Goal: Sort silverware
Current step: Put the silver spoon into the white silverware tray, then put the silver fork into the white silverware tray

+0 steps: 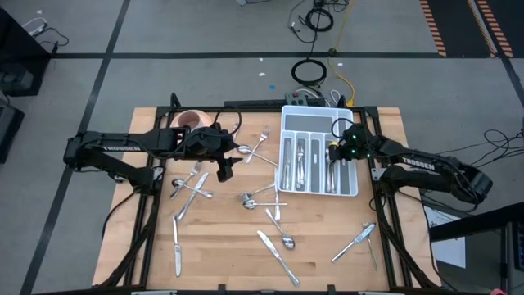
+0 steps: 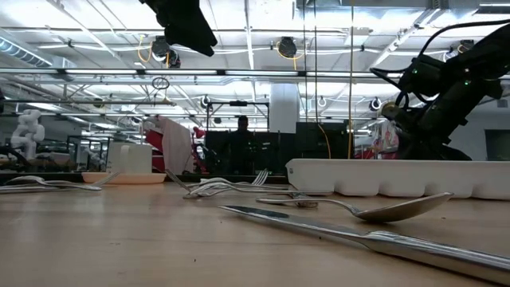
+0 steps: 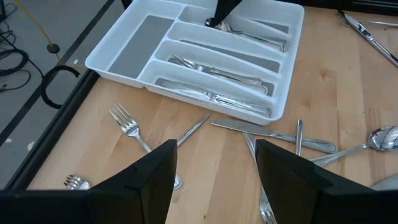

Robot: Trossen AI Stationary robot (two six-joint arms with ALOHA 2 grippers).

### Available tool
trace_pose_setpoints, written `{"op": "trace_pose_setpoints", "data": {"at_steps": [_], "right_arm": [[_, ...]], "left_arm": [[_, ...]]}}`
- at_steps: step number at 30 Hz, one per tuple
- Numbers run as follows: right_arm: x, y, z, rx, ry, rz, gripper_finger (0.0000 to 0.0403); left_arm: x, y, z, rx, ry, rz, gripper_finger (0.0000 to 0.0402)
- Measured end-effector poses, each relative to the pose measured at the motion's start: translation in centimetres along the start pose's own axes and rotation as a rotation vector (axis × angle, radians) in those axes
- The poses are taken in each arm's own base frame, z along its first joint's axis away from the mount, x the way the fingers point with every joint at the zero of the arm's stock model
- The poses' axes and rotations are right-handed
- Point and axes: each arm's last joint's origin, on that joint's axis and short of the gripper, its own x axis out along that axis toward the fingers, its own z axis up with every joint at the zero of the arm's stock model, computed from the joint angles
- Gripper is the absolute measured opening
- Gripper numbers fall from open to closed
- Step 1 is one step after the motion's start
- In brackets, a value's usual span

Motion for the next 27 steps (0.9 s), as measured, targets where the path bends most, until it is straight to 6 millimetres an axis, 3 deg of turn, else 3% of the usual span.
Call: {"op": "trace_pose_setpoints", "data": {"at_steps": [8,15,20,23,27], "right_arm": [[-1.3,0.6,0.5,-0.029,-0.048,0.016,0.0064],[-4.7,2.8,2.2,-0.132,-0.057,0.025,0.0064],[-8.0,4.9,3.0,-0.306,0.018,0.044,0.0064],[-9.6,6.4,2.6,-0.428,0.095,0.125,0.0064],[-10.2,7.6,0.7,-0.488,0.253,0.185,0.0064]], "left_arm": [[0.0,0.0,0.0,0.0,0.004,0.0,0.0224],[0.0,0.0,-0.1,0.001,0.011,0.001,0.0224],[0.0,0.0,-0.1,0.001,0.011,0.001,0.0224],[0.0,0.0,-0.1,0.003,0.015,0.001,0.0224],[0.0,-0.1,-0.2,0.004,0.016,-0.006,0.0224]]}}
